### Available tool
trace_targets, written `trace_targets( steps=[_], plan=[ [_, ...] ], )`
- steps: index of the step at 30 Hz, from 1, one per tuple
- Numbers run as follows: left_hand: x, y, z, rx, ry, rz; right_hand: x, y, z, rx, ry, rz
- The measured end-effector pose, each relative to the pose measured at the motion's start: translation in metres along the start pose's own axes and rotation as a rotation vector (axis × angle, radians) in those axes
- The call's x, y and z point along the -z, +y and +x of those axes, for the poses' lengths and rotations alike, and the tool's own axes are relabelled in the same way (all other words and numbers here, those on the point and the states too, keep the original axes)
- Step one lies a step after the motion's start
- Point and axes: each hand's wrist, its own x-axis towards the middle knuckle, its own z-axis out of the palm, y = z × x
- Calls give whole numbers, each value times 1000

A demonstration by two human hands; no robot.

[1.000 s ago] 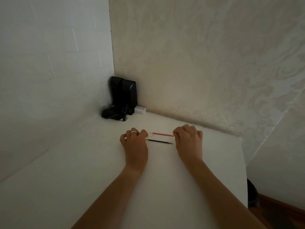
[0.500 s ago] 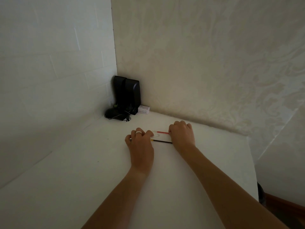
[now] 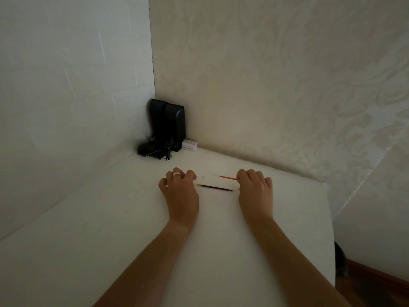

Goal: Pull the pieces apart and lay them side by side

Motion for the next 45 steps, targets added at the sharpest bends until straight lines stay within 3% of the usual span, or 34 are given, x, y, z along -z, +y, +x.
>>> trace_targets(
  steps=[36,45],
  plan=[
    [-4,-1,1,-63,-35,35,-3,6,-5,26,69,130],
    [-3,4,2,-104,35,83,-4,8,-5,21,58,169]
  ],
)
